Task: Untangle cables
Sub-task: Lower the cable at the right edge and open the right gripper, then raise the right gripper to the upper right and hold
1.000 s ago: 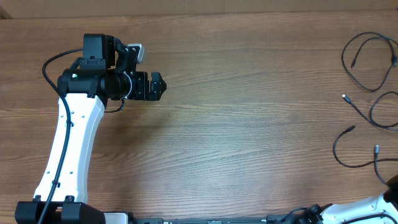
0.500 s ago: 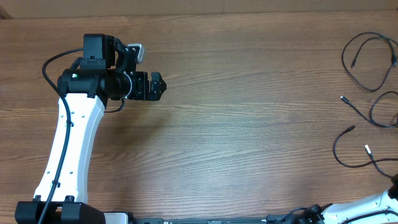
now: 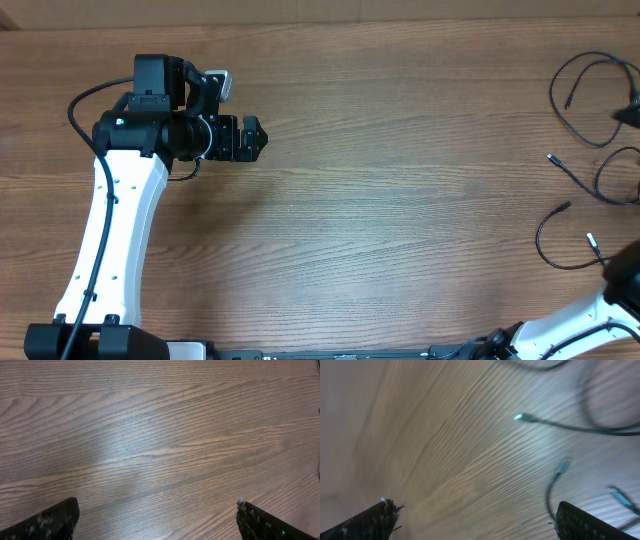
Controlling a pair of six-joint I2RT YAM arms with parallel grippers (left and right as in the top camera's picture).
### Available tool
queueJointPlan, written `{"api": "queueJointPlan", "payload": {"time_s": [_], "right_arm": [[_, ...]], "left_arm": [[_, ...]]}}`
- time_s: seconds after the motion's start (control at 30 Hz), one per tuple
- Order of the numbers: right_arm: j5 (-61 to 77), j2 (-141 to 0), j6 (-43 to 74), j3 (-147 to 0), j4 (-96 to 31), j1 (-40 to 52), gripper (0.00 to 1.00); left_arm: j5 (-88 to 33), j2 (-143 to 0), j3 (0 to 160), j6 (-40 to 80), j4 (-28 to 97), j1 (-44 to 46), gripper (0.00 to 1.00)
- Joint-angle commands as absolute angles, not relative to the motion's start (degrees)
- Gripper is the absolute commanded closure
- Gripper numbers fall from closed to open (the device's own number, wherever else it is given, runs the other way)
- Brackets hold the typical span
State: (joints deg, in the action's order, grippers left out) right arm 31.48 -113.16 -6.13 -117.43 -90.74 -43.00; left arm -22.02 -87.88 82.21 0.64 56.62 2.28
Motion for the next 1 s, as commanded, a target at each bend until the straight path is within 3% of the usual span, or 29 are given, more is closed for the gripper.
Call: {"api": "queueJointPlan", "payload": {"time_s": [0.0, 0.5, 0.7, 0.97], "right_arm": [[29.41, -112.84, -8.43, -118.34, -91.85, -36.10, 0.00], [11.97, -112.86, 5.17, -118.34, -87.96, -8.12, 0.00], [12.08, -112.86, 6.22, -118.34, -82.28, -1.45, 0.00], [12.01, -112.86, 6.20, -118.34, -78.87, 0.91, 0.00]], "left_arm": [[-22.00, -87.88, 82.65, -0.03, 56.58, 2.70, 0.00], [-22.00, -87.88, 82.65, -0.03, 56.58, 2.70, 0.00], [-22.00, -87.88, 82.65, -0.01, 56.58, 2.70, 0.00], [-22.00, -87.88, 82.65, -0.03, 56.58, 2.70, 0.00]]}}
